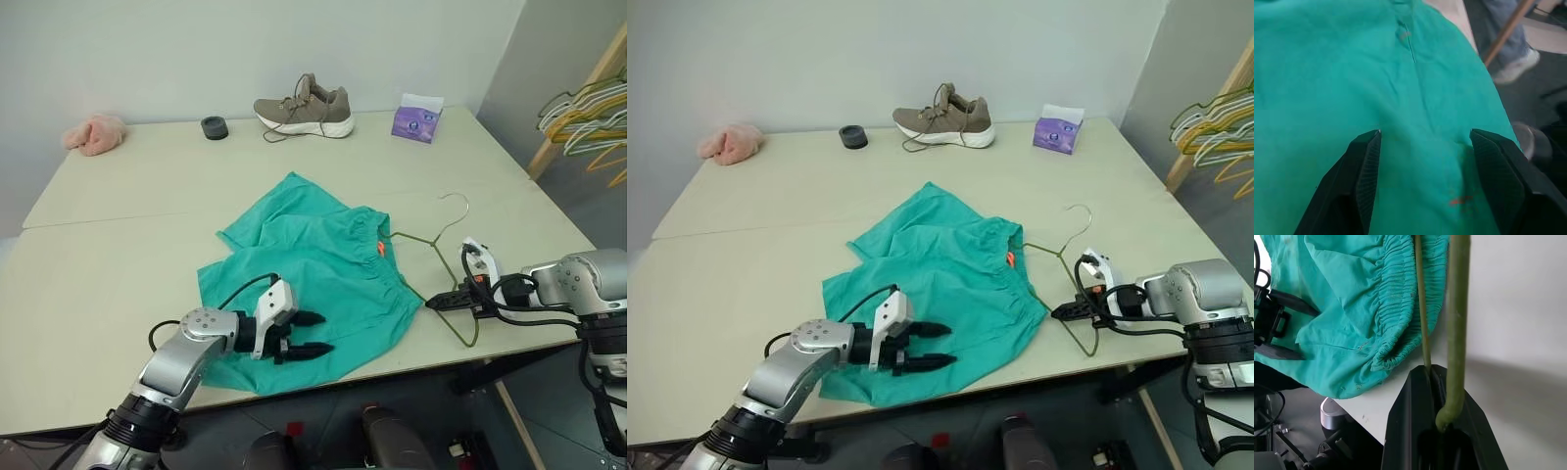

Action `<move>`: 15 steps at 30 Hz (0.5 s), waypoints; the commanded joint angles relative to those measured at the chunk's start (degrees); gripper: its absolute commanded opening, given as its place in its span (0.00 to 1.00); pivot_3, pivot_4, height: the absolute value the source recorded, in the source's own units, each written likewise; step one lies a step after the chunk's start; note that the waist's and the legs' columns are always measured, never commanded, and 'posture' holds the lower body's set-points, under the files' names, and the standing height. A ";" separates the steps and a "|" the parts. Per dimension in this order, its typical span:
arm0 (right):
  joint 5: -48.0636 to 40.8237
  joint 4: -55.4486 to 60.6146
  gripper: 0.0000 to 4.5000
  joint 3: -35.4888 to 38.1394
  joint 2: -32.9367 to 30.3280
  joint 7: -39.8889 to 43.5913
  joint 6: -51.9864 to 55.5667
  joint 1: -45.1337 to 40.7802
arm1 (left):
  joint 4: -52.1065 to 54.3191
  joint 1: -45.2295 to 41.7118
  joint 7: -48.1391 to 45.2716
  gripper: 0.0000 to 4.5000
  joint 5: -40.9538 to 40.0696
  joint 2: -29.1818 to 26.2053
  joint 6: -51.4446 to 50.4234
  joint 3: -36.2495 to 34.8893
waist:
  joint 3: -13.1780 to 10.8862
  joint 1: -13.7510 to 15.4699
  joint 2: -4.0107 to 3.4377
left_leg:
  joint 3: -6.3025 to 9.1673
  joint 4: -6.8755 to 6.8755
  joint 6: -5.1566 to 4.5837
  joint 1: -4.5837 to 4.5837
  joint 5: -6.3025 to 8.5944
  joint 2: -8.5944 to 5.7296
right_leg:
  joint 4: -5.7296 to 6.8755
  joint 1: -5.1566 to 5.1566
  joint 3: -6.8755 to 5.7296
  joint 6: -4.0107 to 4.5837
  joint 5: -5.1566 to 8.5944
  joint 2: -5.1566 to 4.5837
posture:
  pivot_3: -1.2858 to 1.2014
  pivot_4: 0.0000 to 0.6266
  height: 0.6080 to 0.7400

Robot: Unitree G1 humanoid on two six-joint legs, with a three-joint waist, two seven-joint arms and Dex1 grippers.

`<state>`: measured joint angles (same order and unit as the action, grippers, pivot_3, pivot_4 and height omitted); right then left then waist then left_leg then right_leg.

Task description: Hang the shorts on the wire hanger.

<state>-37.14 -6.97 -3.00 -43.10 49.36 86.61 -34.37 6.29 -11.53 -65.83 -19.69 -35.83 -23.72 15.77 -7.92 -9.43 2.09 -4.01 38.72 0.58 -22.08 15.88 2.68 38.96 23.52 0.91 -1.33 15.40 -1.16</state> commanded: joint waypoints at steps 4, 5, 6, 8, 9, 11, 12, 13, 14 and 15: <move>0.65 -5.30 0.00 1.50 3.05 -3.10 1.43 -4.87 | 1.48 0.14 -2.39 0.68 -0.18 -0.86 -0.80 0.94 | 0.00 -0.07 -0.04 | 0.00 0.00 0.00 0.02 0.00 -0.01 | 0.01 0.00 0.03 0.01 -0.01 0.01 | 0.45 0.18 1.00; 0.70 -5.84 0.00 1.13 3.06 -3.16 1.48 -5.27 | 1.55 0.15 -2.43 0.68 -0.19 -0.86 -0.87 0.92 | 0.00 0.01 -0.04 | 0.00 0.00 0.00 0.01 0.00 -0.02 | 0.00 0.00 0.03 0.01 -0.01 0.00 | 0.45 0.18 1.00; 0.61 -6.53 0.00 0.50 3.21 -2.86 1.54 -5.87 | 1.69 0.31 -2.43 0.68 -0.16 -0.88 -0.83 0.91 | 0.00 0.05 -0.04 | 0.00 0.00 0.00 0.01 0.00 -0.01 | 0.00 0.00 0.02 0.01 -0.01 0.00 | 0.45 0.18 1.00; -0.37 -7.09 0.00 -1.45 3.48 -1.35 2.28 -7.28 | 2.22 0.89 -2.32 0.68 -0.19 -0.88 -0.83 0.80 | 0.00 0.06 -0.04 | 0.00 0.00 -0.01 0.00 0.00 -0.02 | -0.01 0.00 0.02 0.02 -0.01 0.00 | 0.45 0.18 1.00; -0.94 -7.06 0.00 -2.43 3.59 -0.53 2.63 -7.90 | 2.49 1.17 -2.26 0.68 -0.23 -0.89 -0.88 0.76 | 0.00 0.04 -0.04 | 0.00 0.00 -0.01 0.00 0.01 -0.01 | -0.02 0.00 0.02 0.02 -0.01 0.00 | 0.45 0.18 1.00; -1.36 -7.20 0.00 -3.91 3.96 0.43 2.91 -8.84 | 3.00 1.61 -2.25 0.68 -0.36 -0.93 -1.04 0.71 | 0.00 0.01 -0.05 | 0.00 -0.01 -0.02 0.01 0.01 0.00 | -0.02 0.00 0.03 0.02 -0.01 0.00 | 0.45 0.18 1.00; -1.29 -7.66 0.00 -4.34 4.48 0.56 2.89 -9.34 | 3.24 1.80 -2.29 0.68 -0.47 -0.97 -1.17 0.68 | 0.00 0.02 -0.04 | 0.01 -0.01 -0.02 0.01 0.01 0.01 | -0.02 0.00 0.03 0.03 -0.01 0.00 | 0.45 0.18 1.00; -1.07 -8.28 0.00 -4.62 5.09 0.55 2.85 -9.83 | 3.43 1.92 -2.31 0.68 -0.54 -0.98 -1.30 0.65 | 0.00 0.05 -0.04 | 0.01 -0.01 -0.02 0.01 0.01 0.01 | -0.01 0.00 0.01 0.03 -0.01 0.01 | 0.46 0.18 1.00; -0.78 -9.20 0.00 -4.64 6.01 0.33 2.68 -10.43 | 3.55 2.01 -2.28 0.68 -0.54 -0.96 -1.36 0.64 | 0.00 0.07 -0.05 | 0.02 -0.01 -0.02 0.00 0.01 0.01 | -0.01 0.00 0.00 0.02 -0.01 0.01 | 0.46 0.18 1.00; -0.54 -10.39 0.00 -4.11 7.11 -0.14 2.73 -11.10 | 3.63 2.08 -2.27 0.68 -0.50 -0.94 -1.38 0.64 | 0.00 0.05 -0.05 | 0.02 -0.01 -0.02 0.00 0.01 0.01 | -0.01 0.00 0.01 0.02 -0.02 0.01 | 0.46 0.18 1.00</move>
<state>-37.11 -16.75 -7.55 -36.88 48.72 89.22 -43.81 8.60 -9.81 -67.63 -19.92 -36.43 -24.70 15.94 -7.92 -9.37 2.04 -3.99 38.71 0.56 -22.07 15.89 2.69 38.95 23.52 0.92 -1.30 15.38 -1.15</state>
